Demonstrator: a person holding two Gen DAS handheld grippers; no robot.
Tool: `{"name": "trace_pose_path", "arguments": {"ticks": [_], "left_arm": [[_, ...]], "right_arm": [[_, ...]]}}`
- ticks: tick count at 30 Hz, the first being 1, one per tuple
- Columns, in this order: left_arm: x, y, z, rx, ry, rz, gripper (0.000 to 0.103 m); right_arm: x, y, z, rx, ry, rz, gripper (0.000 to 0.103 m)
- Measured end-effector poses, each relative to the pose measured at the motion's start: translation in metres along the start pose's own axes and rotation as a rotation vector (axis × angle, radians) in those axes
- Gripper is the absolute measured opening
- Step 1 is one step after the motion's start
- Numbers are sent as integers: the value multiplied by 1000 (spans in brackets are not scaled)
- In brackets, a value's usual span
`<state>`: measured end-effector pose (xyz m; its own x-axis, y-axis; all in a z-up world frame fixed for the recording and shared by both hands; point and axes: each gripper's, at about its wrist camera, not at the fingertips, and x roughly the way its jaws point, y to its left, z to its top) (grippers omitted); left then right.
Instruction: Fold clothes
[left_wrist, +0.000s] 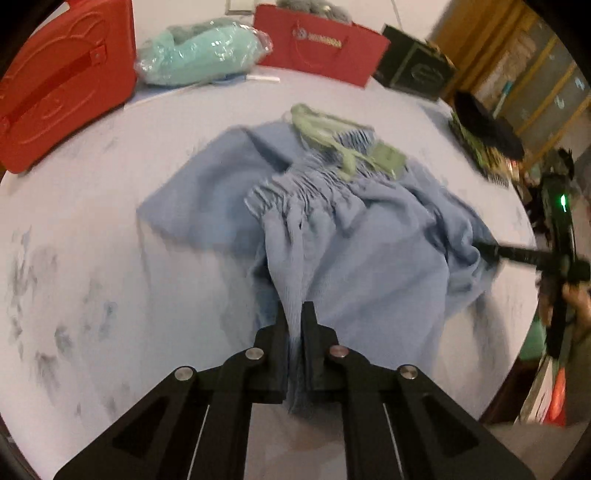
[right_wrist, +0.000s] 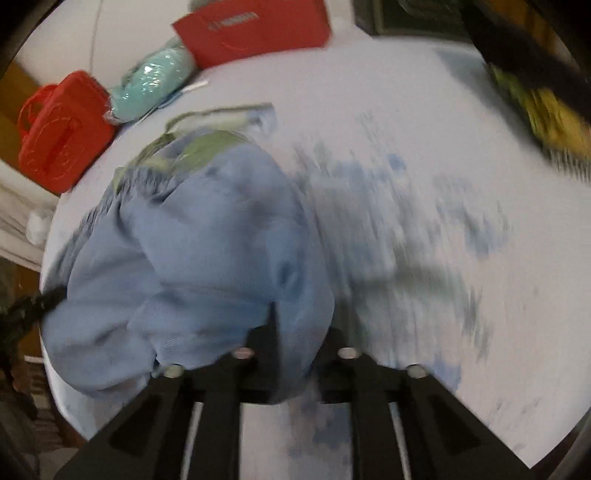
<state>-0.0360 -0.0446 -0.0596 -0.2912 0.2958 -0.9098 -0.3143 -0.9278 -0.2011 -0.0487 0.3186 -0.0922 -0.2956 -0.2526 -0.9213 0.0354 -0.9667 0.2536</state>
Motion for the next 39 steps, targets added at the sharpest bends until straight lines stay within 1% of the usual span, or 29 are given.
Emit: {"name": "trace_pose_path", "arguments": {"ticks": [1, 2, 3, 4, 5, 6, 7, 8, 12, 17, 21, 22, 23, 24, 25, 26, 27, 28, 29, 30, 31, 32, 33, 34, 37, 39], "left_arm": [[-4, 0, -2, 5, -14, 1, 13], [-8, 2, 0, -1, -36, 2, 28], [-12, 4, 2, -7, -58, 2, 38], [-16, 6, 5, -14, -82, 2, 60], [-19, 7, 9, -25, -109, 3, 70], [-20, 9, 14, -35, -134, 0, 71], [-19, 10, 18, -45, -152, -2, 71], [-14, 10, 24, -52, -148, 1, 71], [14, 5, 40, -65, -102, 8, 71], [42, -4, 50, -67, -58, 0, 71], [59, -14, 53, -38, -45, 55, 70], [62, -14, 54, -38, -42, 76, 61], [66, -15, 55, -37, -38, 96, 45], [69, -16, 55, -37, -35, 117, 37], [71, -16, 56, -40, -34, 132, 26], [69, -15, 57, -54, -43, 128, 16], [65, -14, 57, -66, -53, 126, 13], [57, -15, 58, -69, -71, 132, 10], [47, -16, 58, -65, -99, 139, 10], [32, -17, 59, -61, -139, 143, 9], [16, -17, 59, -64, -176, 145, 9], [1, -16, 59, -68, -212, 148, 9], [-14, -12, 58, -82, -250, 155, 9], [-31, -5, 56, -100, -292, 172, 9], [-83, 24, 40, -167, -406, 236, 9], [-121, 51, 20, -226, -479, 296, 9]], "right_arm": [[-4, -5, -5, 18, -13, 3, 50], [-9, -10, -8, 32, -27, 7, 57], [-14, -11, -6, 33, -49, 17, 58], [-19, -10, -2, 29, -72, 34, 60], [-24, -8, 2, 22, -95, 51, 68], [-29, -3, 9, -2, -118, 65, 75], [-32, 2, 16, -26, -140, 77, 76], [-32, 9, 22, -53, -150, 79, 79], [-8, 29, 46, -116, -128, 71, 80], [18, 49, 64, -175, -101, 68, 80], [39, 63, 81, -229, -88, 60, 80], [43, 65, 84, -238, -92, 59, 80], [48, 69, 87, -247, -98, 57, 80], [53, 72, 89, -257, -100, 53, 80], [59, 75, 91, -268, -93, 51, 80], [66, 78, 92, -284, -84, 46, 79], [70, 84, 90, -322, -67, 29, 63], [75, 89, 88, -361, -51, 12, 49], [79, 95, 86, -399, -35, -6, 39], [83, 100, 84, -433, -22, -19, 21], [79, 104, 83, -445, -28, -16, 20], [72, 109, 83, -455, -54, -16, 17], [60, 117, 84, -478, -97, -15, 14], [48, 125, 85, -502, -144, -10, 13], [0, 164, 97, -580, -291, 67, 12], [-21, 202, 107, -639, -342, 137, 12]]}}
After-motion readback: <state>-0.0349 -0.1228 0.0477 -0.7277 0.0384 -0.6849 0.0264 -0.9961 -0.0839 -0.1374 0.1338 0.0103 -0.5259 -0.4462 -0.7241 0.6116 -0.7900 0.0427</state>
